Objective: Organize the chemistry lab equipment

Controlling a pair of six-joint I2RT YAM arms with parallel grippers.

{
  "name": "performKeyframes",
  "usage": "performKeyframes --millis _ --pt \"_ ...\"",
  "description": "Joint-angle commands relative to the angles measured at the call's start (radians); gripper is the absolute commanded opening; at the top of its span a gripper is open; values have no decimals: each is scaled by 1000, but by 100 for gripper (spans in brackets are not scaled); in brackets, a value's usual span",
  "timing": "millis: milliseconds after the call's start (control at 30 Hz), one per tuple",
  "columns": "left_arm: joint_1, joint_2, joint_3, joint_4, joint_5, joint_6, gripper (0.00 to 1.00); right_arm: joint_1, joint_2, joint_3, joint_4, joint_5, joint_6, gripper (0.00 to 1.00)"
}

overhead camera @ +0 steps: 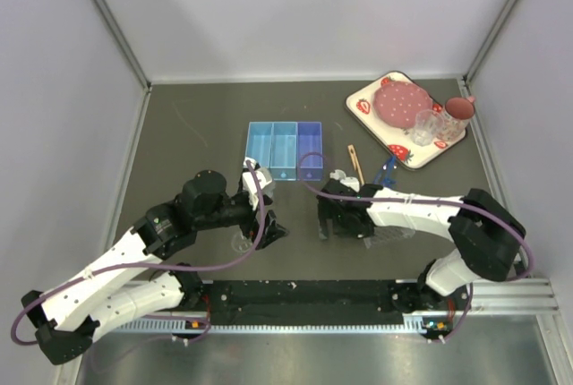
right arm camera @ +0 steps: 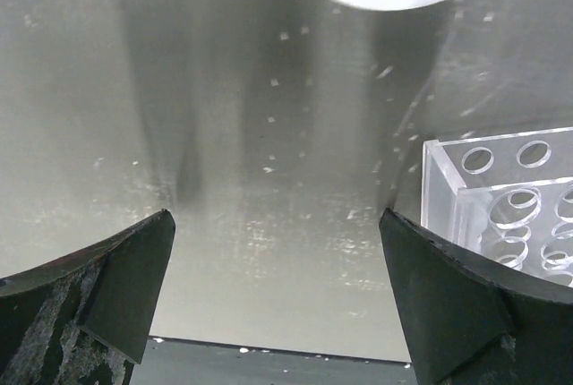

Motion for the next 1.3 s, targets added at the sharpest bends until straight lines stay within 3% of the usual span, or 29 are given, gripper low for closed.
performKeyframes --millis 0,1267 --pt "-4 -5 -8 39 -4 8 99 -58 -55 -29 1 23 11 99" --pt "-3 -16 -12 39 -9 8 99 -434 -154 -69 -153 103 73 99"
